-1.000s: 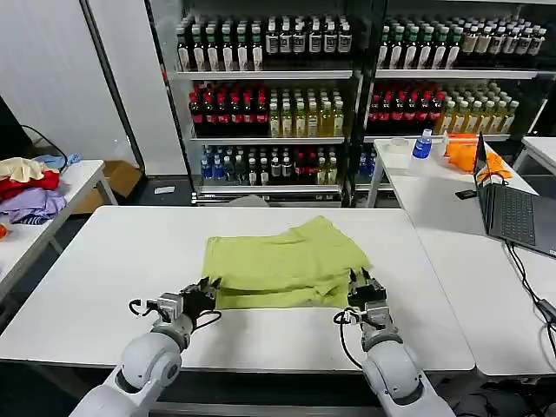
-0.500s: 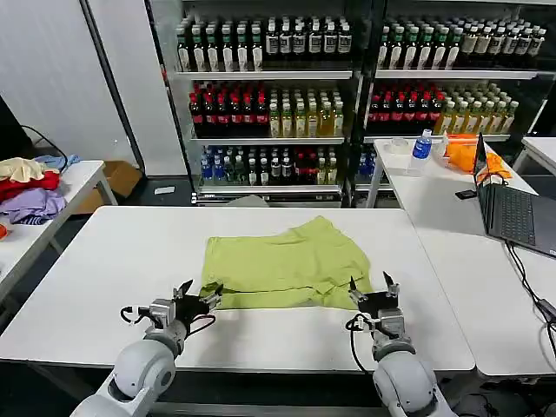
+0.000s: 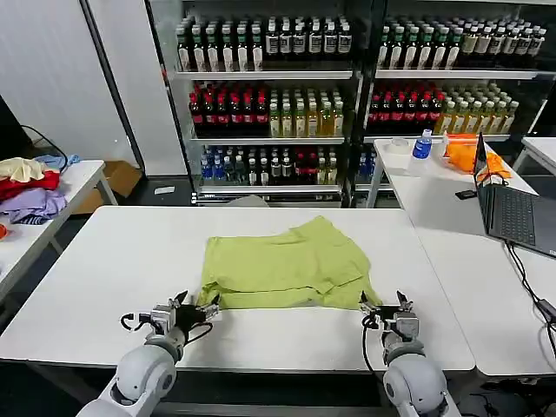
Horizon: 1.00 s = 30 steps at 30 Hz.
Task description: Fold and organize the clothes.
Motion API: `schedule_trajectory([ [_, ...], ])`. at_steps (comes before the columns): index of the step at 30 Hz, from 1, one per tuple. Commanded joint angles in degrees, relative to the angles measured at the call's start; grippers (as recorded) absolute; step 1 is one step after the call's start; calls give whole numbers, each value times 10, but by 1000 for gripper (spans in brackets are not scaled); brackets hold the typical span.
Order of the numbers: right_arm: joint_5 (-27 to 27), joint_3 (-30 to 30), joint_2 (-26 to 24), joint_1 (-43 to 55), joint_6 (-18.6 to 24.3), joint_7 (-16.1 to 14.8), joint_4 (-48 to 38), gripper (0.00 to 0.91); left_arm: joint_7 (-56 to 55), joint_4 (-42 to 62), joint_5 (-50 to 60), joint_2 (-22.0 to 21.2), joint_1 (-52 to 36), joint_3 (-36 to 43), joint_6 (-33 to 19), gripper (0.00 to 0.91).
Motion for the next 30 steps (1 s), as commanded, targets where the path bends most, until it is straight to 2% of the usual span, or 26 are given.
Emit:
schedule_trajectory([
  [1,47,-9,0,8,-12,6,-20,0,-1,13,3,0,2,1,2,50],
  [16,32,-16,5,-12,-6,6,17,0,12,13,10,4,17,1,12,40],
  [30,-26,46,-8,-207,-6,-7,210,0,11,-104,6,43,110,-32,11,40],
])
